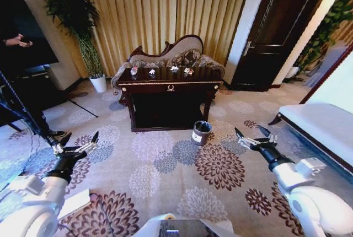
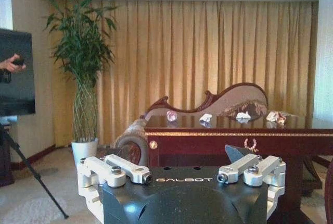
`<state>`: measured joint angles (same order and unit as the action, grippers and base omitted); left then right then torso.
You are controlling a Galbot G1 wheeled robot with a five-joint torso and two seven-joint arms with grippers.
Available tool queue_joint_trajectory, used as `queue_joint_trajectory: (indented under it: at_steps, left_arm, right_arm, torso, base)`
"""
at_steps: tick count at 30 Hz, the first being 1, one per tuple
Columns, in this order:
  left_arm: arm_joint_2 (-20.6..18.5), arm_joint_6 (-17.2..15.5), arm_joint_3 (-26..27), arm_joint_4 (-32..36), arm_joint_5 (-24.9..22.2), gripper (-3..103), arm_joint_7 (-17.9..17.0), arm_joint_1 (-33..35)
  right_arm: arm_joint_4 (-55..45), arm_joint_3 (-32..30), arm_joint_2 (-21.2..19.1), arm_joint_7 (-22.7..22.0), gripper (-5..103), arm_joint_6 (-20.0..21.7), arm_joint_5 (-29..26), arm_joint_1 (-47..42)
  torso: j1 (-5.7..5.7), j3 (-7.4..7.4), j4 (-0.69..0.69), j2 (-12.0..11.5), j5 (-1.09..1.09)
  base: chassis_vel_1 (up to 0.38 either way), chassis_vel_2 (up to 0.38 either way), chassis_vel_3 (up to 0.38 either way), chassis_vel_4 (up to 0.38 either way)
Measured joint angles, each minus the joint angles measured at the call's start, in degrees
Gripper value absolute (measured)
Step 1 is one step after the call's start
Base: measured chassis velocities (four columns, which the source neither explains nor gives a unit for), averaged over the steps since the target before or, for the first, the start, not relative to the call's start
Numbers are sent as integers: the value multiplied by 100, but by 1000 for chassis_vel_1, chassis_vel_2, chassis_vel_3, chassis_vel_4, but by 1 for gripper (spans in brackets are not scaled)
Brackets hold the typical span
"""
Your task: Move to the front of the table and place the trash on the table into the trash bin.
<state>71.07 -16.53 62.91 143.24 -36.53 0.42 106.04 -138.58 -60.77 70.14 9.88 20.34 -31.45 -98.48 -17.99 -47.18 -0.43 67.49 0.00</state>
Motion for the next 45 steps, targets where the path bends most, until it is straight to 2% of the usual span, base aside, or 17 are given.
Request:
queue_joint_trajectory:
  at_steps: [45]
  left_arm:
    - [110,-3,-14,0,128,100,107,25]
  right_arm:
    - [41,-25,10,-41,100,-9,11,5]
  torso:
    - [0,0,0,1,0]
  base:
    - [-2,3,2,-3]
